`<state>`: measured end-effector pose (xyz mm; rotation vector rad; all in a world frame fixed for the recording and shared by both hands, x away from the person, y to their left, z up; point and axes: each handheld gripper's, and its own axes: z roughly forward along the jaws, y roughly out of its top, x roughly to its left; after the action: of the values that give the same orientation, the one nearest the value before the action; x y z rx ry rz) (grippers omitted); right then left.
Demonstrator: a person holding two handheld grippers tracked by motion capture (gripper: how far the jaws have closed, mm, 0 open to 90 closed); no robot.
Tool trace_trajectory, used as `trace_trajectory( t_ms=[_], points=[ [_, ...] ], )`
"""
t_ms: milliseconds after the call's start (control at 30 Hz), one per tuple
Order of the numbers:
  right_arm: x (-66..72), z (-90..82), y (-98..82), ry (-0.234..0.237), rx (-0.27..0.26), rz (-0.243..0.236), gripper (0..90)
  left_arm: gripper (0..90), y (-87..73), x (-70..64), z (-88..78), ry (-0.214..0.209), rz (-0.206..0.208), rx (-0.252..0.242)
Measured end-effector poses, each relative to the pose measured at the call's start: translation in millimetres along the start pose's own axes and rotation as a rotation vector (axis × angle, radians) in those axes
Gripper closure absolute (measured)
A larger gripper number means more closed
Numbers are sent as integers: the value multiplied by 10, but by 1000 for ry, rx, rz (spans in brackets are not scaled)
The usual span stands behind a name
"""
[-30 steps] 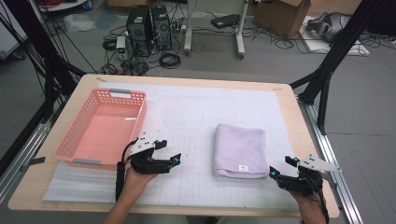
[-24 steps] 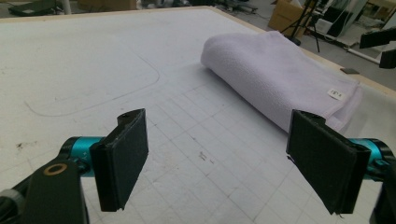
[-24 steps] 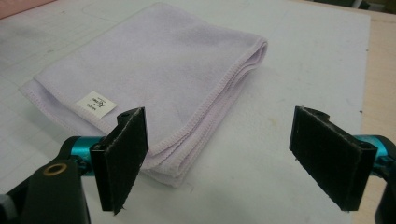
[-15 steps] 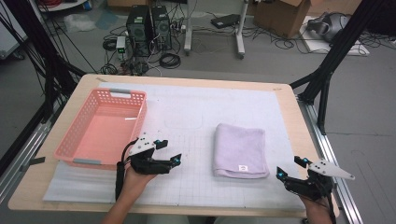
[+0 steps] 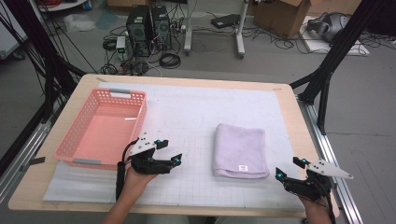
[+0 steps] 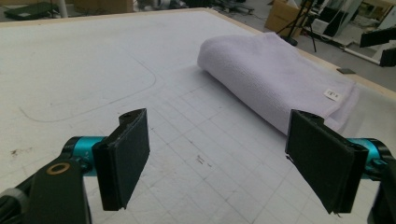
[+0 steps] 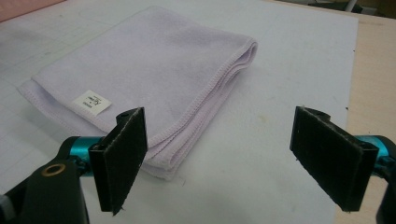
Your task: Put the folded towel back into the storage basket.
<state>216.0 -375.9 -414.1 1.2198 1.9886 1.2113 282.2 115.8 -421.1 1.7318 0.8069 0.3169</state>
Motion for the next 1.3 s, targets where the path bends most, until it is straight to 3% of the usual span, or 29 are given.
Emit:
trace_trajectory(
  t_ms=[300, 600, 767, 833, 933, 1000, 1167, 1300],
  points=[
    [8, 12, -25, 9, 22, -2, 179, 220, 0, -34, 30, -5, 10, 12],
    [26, 42, -18, 27, 25, -7, 179, 206, -19, -19, 86, -21, -22, 27],
    [29, 46, -21, 38, 26, -11, 179, 193, -37, -19, 152, -5, 0, 27],
    [25, 43, -23, 41, 23, -6, 179, 194, -26, -40, 231, -18, -9, 41],
    [22, 52, -23, 44, 30, -6, 179, 204, 24, -63, 333, 8, -46, 55],
    [23, 58, -22, 46, 30, -9, 179, 202, 68, -64, 394, -8, -64, 56],
    [16, 47, -22, 48, 30, 3, 179, 213, 202, -94, 526, -46, -52, 32],
    [9, 38, -18, 48, 27, 9, 179, 213, 319, -159, 674, -62, -29, 56]
  ],
)
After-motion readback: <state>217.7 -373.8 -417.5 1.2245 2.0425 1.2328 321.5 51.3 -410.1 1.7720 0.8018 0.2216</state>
